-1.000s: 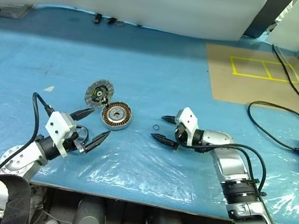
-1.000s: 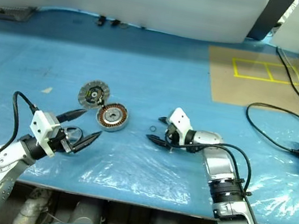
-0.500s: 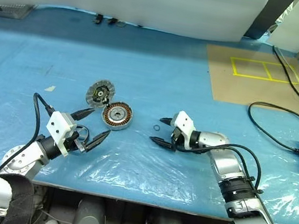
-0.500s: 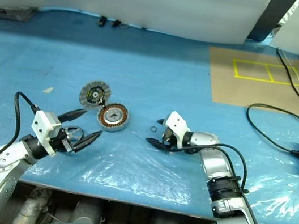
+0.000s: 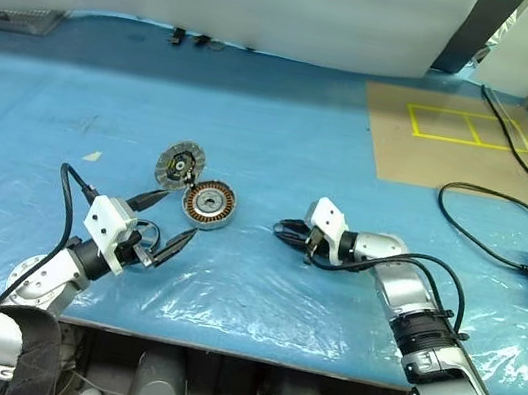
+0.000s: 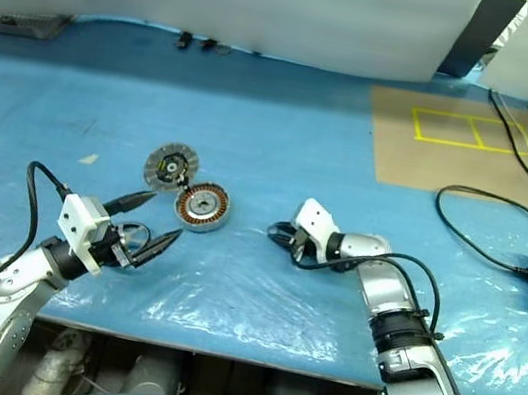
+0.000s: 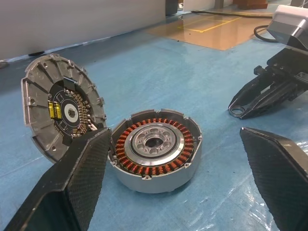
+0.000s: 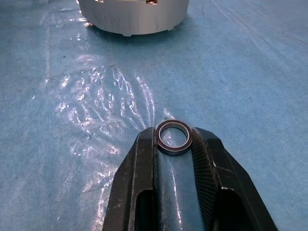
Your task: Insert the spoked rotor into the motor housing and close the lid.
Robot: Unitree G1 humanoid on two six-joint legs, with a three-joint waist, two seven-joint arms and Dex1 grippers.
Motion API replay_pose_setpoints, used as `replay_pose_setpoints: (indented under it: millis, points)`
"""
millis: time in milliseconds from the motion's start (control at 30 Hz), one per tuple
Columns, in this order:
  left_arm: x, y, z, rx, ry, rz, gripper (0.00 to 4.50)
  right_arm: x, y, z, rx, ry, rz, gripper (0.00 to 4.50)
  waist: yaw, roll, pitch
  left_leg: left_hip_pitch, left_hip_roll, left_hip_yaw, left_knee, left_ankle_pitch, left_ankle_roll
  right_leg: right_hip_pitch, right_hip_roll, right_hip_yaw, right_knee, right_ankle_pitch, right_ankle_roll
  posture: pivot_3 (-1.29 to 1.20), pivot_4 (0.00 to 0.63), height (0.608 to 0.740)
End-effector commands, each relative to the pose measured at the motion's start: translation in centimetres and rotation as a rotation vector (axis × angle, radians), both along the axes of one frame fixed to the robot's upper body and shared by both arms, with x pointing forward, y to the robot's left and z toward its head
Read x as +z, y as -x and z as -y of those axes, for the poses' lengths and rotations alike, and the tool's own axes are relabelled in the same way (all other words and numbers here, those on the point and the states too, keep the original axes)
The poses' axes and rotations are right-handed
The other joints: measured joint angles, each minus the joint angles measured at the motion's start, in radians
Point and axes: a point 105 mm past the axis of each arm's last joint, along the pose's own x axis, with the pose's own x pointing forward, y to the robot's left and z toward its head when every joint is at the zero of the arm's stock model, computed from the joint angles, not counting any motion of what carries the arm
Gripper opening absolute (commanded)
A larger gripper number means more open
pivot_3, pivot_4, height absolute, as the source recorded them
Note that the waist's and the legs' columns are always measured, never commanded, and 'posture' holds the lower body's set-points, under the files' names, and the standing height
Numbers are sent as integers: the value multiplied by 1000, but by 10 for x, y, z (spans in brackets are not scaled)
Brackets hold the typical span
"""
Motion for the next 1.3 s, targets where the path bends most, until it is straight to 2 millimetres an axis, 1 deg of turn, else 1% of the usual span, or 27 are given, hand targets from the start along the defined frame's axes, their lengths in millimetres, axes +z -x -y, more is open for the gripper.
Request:
replay_pose_setpoints:
  millis: [33,133,200,233,300,433,600,667,767,867,933,1000,1300]
  points:
    - [12,-1,1,0,-3,53,4500,12,-4,-5,-6,-42,9,609,0,0,0,0,0,0,0,0,0,0,0,0,0,0,0,0,150,740]
    - [11,0,-3,17,-8,55,4500,47,-4,-28,41,-210,8,609,-4,0,0,-1,0,0,0,0,0,-2,0,0,0,0,0,0,150,740]
    - [13,0,-7,40,-2,63,4500,67,-3,-41,80,-258,15,609,-7,0,0,-4,0,0,-1,0,0,-5,1,0,0,2,-3,0,150,740]
    - [14,0,-9,46,-1,64,4500,73,-4,-48,98,-263,18,609,-8,0,0,-4,1,0,-1,0,0,-7,1,0,0,3,-6,0,150,740]
    - [13,1,-11,52,2,56,4500,82,-5,-59,126,-254,25,609,-7,0,0,-6,1,0,-1,0,0,-11,1,0,1,4,-7,0,150,740]
    - [10,5,-11,51,28,18,4500,91,-16,-82,157,-189,44,609,-4,0,0,-6,0,0,-1,0,0,-12,1,0,0,4,-7,0,150,740]
    - [7,10,-11,64,24,10,4500,101,-20,-113,221,-155,45,609,-3,0,0,-7,1,0,-1,0,0,-12,1,0,0,4,-7,0,150,740]
    - [6,10,-10,68,25,11,4500,100,-19,-125,255,-147,36,609,-3,0,0,-7,1,0,-1,0,0,-12,1,0,0,4,-8,0,150,740]
    - [7,11,-9,79,31,16,4500,92,-18,-133,278,-103,14,609,-4,0,0,-7,1,0,-1,0,0,-12,1,0,0,4,-8,0,150,740]
    - [5,13,-9,85,31,12,4500,78,-15,-135,301,-41,-35,609,-2,0,0,-7,1,0,-1,0,0,-12,1,0,0,4,-8,0,150,740]
    - [5,14,-10,90,30,10,4500,66,-16,-135,304,11,-47,609,-3,0,0,-7,1,0,-1,0,0,-12,1,0,0,4,-8,0,150,740]
    - [4,14,-10,92,31,9,4500,59,-16,-135,308,43,-46,609,-3,0,0,-7,1,0,-1,0,0,-12,1,0,1,4,-8,0,150,740]
    - [5,12,-7,85,35,8,4500,53,-23,-139,294,63,-27,609,-4,0,1,-6,1,1,-1,0,0,-12,1,0,2,4,-8,0,150,740]
